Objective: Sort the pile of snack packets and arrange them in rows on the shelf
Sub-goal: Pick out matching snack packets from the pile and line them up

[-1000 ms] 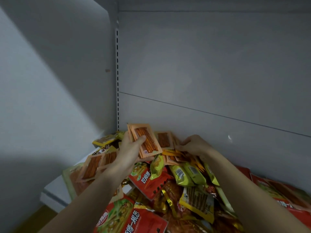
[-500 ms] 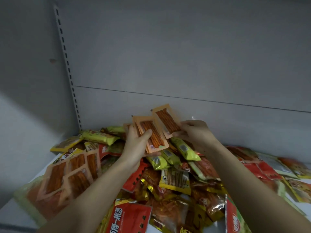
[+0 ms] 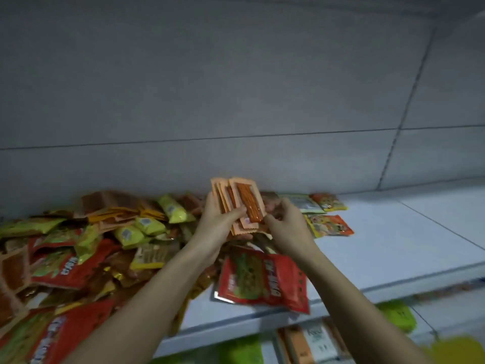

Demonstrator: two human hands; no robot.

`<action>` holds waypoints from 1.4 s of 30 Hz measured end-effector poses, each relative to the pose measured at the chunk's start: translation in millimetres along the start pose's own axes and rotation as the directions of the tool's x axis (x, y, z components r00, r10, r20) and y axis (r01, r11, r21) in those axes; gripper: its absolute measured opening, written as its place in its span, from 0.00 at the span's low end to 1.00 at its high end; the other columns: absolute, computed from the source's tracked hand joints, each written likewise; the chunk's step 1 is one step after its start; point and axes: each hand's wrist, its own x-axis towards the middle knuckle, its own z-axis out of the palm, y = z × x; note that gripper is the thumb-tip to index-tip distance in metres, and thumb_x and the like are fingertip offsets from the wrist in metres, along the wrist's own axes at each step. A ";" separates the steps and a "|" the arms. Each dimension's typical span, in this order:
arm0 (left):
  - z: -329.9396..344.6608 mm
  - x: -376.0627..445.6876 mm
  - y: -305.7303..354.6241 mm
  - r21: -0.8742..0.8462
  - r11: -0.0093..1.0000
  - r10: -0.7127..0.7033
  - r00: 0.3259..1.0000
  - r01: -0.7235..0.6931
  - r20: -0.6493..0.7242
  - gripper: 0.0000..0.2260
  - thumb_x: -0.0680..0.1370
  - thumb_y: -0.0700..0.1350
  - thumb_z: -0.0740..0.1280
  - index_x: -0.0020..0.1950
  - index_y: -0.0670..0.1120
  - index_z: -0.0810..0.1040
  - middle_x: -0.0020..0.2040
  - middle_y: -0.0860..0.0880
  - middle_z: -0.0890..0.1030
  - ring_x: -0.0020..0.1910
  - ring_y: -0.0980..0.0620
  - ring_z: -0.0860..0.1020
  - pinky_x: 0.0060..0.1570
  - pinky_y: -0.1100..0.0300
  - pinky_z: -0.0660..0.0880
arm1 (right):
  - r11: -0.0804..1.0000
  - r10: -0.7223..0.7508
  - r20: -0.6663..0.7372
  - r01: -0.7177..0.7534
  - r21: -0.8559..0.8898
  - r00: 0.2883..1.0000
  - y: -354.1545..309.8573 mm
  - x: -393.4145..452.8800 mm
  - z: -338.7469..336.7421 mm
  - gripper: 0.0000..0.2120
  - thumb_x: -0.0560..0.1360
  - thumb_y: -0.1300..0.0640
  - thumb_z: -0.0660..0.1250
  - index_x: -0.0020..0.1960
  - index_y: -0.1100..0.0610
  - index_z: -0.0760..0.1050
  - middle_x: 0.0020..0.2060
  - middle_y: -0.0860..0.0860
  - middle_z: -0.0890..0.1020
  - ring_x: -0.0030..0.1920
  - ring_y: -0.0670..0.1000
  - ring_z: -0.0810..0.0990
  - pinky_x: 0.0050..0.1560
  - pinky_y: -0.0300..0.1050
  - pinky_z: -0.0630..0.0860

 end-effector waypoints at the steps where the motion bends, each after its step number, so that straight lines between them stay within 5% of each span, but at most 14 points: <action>1: 24.5 -7.1 -6.5 -0.005 1.000 -0.009 1.000 0.009 0.018 0.17 0.79 0.34 0.69 0.65 0.46 0.72 0.57 0.42 0.83 0.50 0.43 0.85 0.28 0.56 0.79 | 0.999 0.019 -0.018 -0.019 0.032 1.000 13.9 -8.6 -21.2 0.02 0.77 0.58 0.65 0.46 0.54 0.73 0.42 0.53 0.81 0.44 0.55 0.82 0.44 0.56 0.80; 6: 157.4 -54.6 -41.2 -0.045 0.993 -0.098 0.980 0.107 0.173 0.17 0.78 0.35 0.69 0.64 0.46 0.72 0.55 0.42 0.83 0.41 0.48 0.85 0.24 0.57 0.77 | 0.987 0.118 -0.067 -0.110 0.120 0.991 71.1 -47.9 -151.6 0.08 0.78 0.54 0.67 0.54 0.55 0.74 0.45 0.52 0.82 0.40 0.47 0.83 0.33 0.40 0.77; 14: 336.9 -128.5 -94.3 -0.148 0.887 -0.341 0.836 0.438 0.429 0.13 0.83 0.40 0.63 0.66 0.48 0.76 0.49 0.46 0.86 0.39 0.50 0.85 0.28 0.59 0.78 | 0.894 0.327 -0.282 -0.199 0.401 0.902 154.7 -131.4 -315.0 0.07 0.80 0.56 0.67 0.56 0.57 0.77 0.45 0.55 0.85 0.42 0.52 0.86 0.42 0.45 0.82; 21: 462.4 -114.0 -133.7 -0.007 0.942 -0.291 0.831 0.335 0.474 0.16 0.81 0.42 0.67 0.67 0.55 0.73 0.57 0.47 0.84 0.47 0.46 0.85 0.35 0.54 0.80 | 0.913 0.338 -0.464 -0.165 0.374 0.819 211.3 -121.0 -416.0 0.05 0.80 0.58 0.65 0.55 0.56 0.73 0.44 0.55 0.85 0.38 0.49 0.83 0.35 0.38 0.77; 24: 521.4 -87.2 -149.8 -0.014 0.960 -0.242 0.848 0.281 0.472 0.18 0.80 0.41 0.68 0.67 0.55 0.72 0.53 0.53 0.85 0.49 0.49 0.86 0.44 0.47 0.82 | 0.903 0.365 -0.497 -0.170 0.395 0.787 237.4 -94.8 -460.7 0.04 0.80 0.58 0.65 0.54 0.55 0.72 0.43 0.54 0.85 0.36 0.47 0.82 0.34 0.38 0.77; 27: 585.6 -55.2 -164.0 -0.038 0.967 -0.200 0.842 0.253 0.501 0.19 0.80 0.40 0.69 0.68 0.53 0.71 0.50 0.57 0.85 0.47 0.54 0.86 0.46 0.51 0.83 | 0.902 0.385 -0.525 -0.190 0.387 0.759 263.8 -59.2 -510.4 0.04 0.80 0.58 0.65 0.54 0.55 0.72 0.42 0.52 0.85 0.37 0.47 0.83 0.36 0.40 0.78; 31: 666.5 -14.3 -180.7 -0.090 0.939 -0.236 0.810 0.332 0.537 0.16 0.82 0.40 0.66 0.69 0.49 0.71 0.57 0.47 0.84 0.53 0.42 0.84 0.54 0.36 0.77 | 0.900 0.408 -0.567 -0.213 0.379 0.716 289.7 -8.1 -577.9 0.06 0.80 0.61 0.65 0.55 0.60 0.72 0.43 0.58 0.85 0.37 0.48 0.83 0.33 0.39 0.78; 36: 751.3 27.5 -196.4 -0.095 0.928 -0.241 0.776 0.360 0.583 0.13 0.83 0.42 0.62 0.67 0.51 0.73 0.54 0.46 0.85 0.48 0.40 0.83 0.42 0.47 0.78 | 0.902 0.411 -0.608 -0.206 0.380 0.679 319.7 38.1 -644.9 0.04 0.79 0.61 0.66 0.54 0.58 0.73 0.40 0.55 0.86 0.37 0.52 0.85 0.37 0.43 0.80; 42: 839.1 50.2 -224.1 -0.044 0.928 -0.262 0.734 0.369 0.626 0.12 0.84 0.44 0.62 0.67 0.51 0.73 0.56 0.37 0.83 0.46 0.31 0.80 0.39 0.44 0.76 | 0.888 0.436 -0.609 -0.207 0.410 0.663 365.8 64.9 -718.9 0.05 0.80 0.60 0.65 0.55 0.59 0.72 0.44 0.57 0.86 0.43 0.57 0.85 0.39 0.46 0.81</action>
